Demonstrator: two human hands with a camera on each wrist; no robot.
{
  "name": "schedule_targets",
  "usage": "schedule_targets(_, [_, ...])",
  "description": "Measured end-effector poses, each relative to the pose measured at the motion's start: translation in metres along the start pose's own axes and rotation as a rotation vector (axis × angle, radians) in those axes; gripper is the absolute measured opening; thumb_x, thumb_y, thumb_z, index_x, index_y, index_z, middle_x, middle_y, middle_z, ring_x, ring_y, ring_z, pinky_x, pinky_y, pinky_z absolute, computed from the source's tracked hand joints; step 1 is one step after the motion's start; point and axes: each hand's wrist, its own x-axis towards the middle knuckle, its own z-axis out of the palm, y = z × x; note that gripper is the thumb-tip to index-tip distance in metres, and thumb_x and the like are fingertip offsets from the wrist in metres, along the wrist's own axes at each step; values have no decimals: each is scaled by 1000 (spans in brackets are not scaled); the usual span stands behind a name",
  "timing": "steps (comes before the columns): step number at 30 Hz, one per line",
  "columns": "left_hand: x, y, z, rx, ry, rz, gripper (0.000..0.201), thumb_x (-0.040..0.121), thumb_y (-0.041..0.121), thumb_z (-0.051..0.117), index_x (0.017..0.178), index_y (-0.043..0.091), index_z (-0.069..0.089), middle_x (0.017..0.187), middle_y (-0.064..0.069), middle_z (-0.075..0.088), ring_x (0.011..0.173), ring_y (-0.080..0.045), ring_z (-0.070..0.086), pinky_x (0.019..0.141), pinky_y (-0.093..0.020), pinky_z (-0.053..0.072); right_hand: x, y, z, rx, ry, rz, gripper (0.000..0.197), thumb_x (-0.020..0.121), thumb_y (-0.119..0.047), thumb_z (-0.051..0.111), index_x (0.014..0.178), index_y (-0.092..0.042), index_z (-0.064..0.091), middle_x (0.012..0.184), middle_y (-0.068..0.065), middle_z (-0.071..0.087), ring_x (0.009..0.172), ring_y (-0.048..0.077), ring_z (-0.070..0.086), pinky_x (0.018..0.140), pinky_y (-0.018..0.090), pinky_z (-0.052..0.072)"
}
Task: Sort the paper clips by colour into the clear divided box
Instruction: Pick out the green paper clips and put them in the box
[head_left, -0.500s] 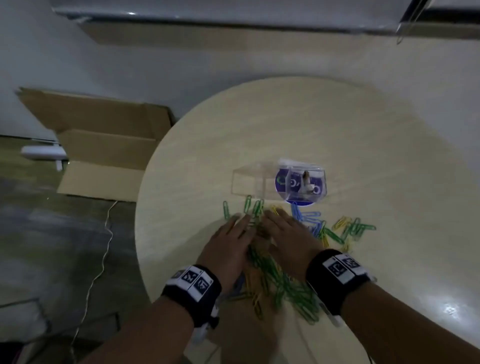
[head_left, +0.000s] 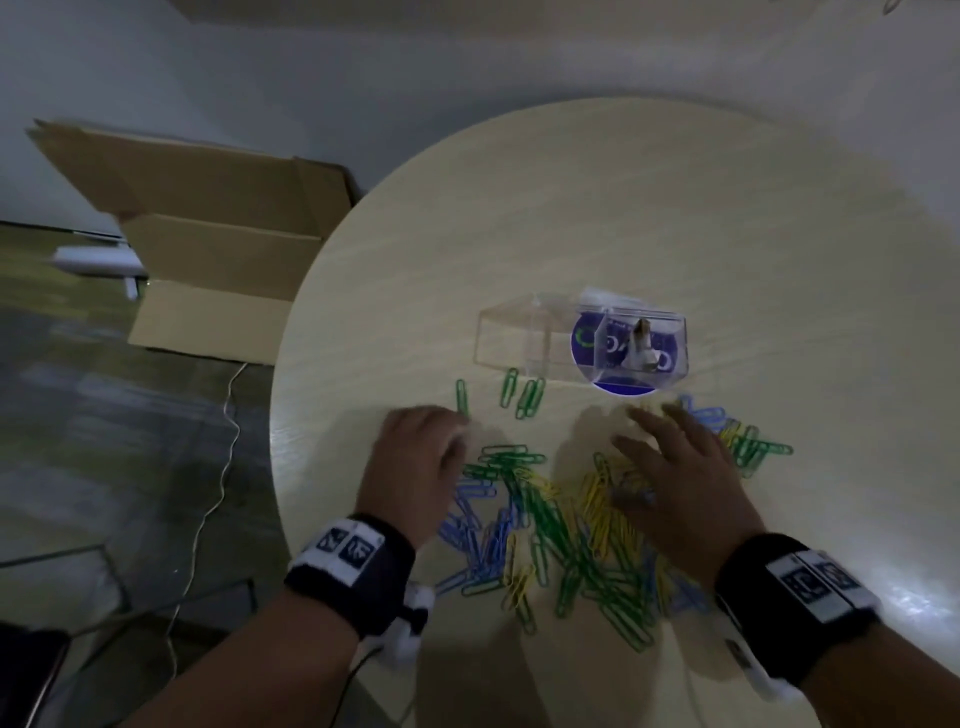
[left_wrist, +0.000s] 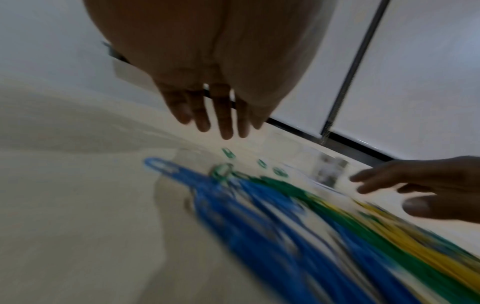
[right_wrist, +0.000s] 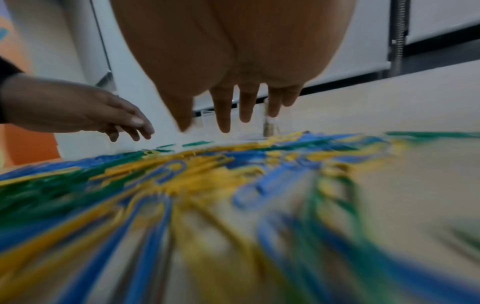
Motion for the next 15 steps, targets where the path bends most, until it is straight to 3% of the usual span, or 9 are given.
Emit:
schedule_targets(1, [11, -5, -4, 33, 70, -99, 21, 94, 30, 52, 106, 20, 66, 105, -4, 64, 100, -28, 55, 86, -43, 48, 11, -6, -2, 36, 60, -61, 44, 77, -33, 70, 119, -22, 63, 131, 7, 58, 122, 37, 47, 98, 49, 41])
schedule_targets(3, [33, -8, -6, 61, 41, -262, 23, 92, 39, 55, 97, 19, 65, 96, -4, 60, 90, -28, 57, 77, -41, 49, 40, -24, -4, 48, 62, -222, 47, 72, -6, 69, 118, -16, 64, 120, 7, 65, 107, 34, 57, 90, 44, 49])
schedule_targets(5, [47, -6, -2, 77, -65, -303, 27, 90, 43, 59, 98, 18, 64, 100, -4, 57, 90, -27, 57, 77, -41, 51, 69, -45, -4, 11, -12, -343, 63, 68, 6, 59, 128, -13, 57, 129, 7, 60, 111, 32, 55, 94, 42, 47])
schedule_targets(8, [52, -2, 3, 94, -121, -257, 21, 87, 30, 65, 104, 18, 64, 105, -6, 56, 94, -29, 59, 77, -42, 52, 99, -66, -5, -36, -159, -381, 73, 75, 9, 47, 144, -13, 36, 151, 7, 36, 125, 33, 40, 102, 44, 39])
schedule_targets(10, [51, -5, 3, 61, -110, -233, 16, 87, 18, 63, 103, 18, 66, 104, -5, 57, 93, -28, 60, 80, -38, 51, 105, -69, -4, -99, -197, -387, 68, 79, 6, 44, 144, -11, 34, 151, 9, 34, 122, 35, 40, 99, 45, 41])
schedule_targets(13, [50, -10, -2, 17, -156, -228, 12, 90, 12, 58, 99, 16, 67, 105, -6, 55, 95, -25, 57, 85, -35, 47, 98, -61, 1, -78, -148, -340, 51, 78, 8, 48, 126, -7, 56, 127, 15, 54, 103, 36, 48, 86, 47, 48])
schedule_targets(15, [48, -11, -5, 29, -226, -197, 12, 90, 12, 57, 99, 16, 64, 102, -6, 57, 96, -26, 56, 85, -35, 47, 93, -52, 4, -69, -121, -283, 39, 78, 4, 51, 112, -10, 63, 108, 13, 58, 92, 34, 51, 79, 43, 49])
